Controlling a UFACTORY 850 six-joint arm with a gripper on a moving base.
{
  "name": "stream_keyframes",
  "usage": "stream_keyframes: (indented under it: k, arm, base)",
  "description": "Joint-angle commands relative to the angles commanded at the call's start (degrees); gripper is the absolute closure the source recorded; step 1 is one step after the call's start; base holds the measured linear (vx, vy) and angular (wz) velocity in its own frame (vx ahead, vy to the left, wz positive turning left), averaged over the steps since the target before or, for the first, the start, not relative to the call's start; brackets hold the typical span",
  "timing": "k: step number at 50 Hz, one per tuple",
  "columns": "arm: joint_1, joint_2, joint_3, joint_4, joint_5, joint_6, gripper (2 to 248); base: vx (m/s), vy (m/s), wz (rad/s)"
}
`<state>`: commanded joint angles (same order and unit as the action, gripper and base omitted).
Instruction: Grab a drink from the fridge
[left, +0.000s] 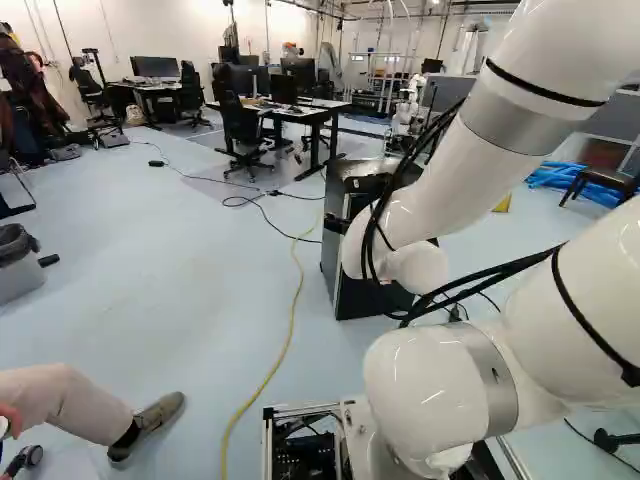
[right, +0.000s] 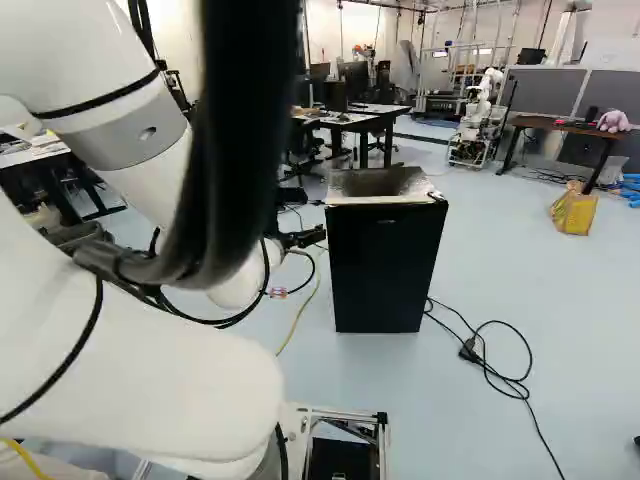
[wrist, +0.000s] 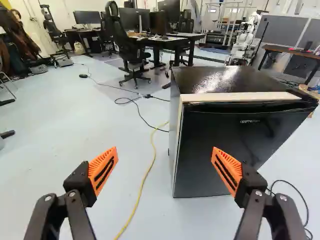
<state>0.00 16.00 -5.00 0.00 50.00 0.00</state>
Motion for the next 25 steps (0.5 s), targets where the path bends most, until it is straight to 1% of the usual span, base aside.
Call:
stream_keyframes:
  k: [12, 25]
  arm:
    - [0.4, 0.0, 0.0, 0.0, 0.0, 0.0, 3]
    - [2.3, -1.9, -1.6, 1.7, 0.0, 0.0, 3]
  base:
    - [0.000, 0.000, 0.000]
    - [0.000, 0.000, 0.000]
